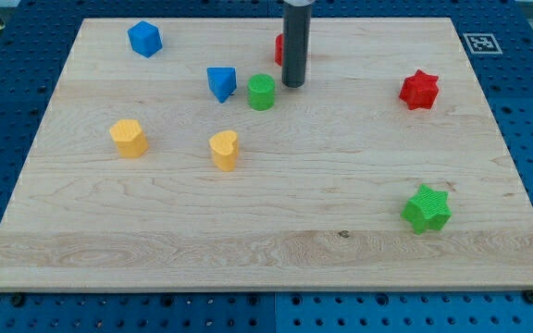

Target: Move arm away from the red circle

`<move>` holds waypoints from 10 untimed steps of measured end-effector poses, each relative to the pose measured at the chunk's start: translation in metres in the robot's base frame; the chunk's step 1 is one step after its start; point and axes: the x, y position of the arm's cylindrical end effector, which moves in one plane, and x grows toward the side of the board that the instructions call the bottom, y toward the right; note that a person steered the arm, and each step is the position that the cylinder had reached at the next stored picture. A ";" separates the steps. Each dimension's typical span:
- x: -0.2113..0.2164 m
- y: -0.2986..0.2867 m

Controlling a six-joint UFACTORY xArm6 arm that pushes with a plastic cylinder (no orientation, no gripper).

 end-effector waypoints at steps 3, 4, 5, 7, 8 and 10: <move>-0.052 -0.010; -0.058 -0.010; -0.025 0.001; -0.006 0.027; 0.013 0.056; 0.135 0.061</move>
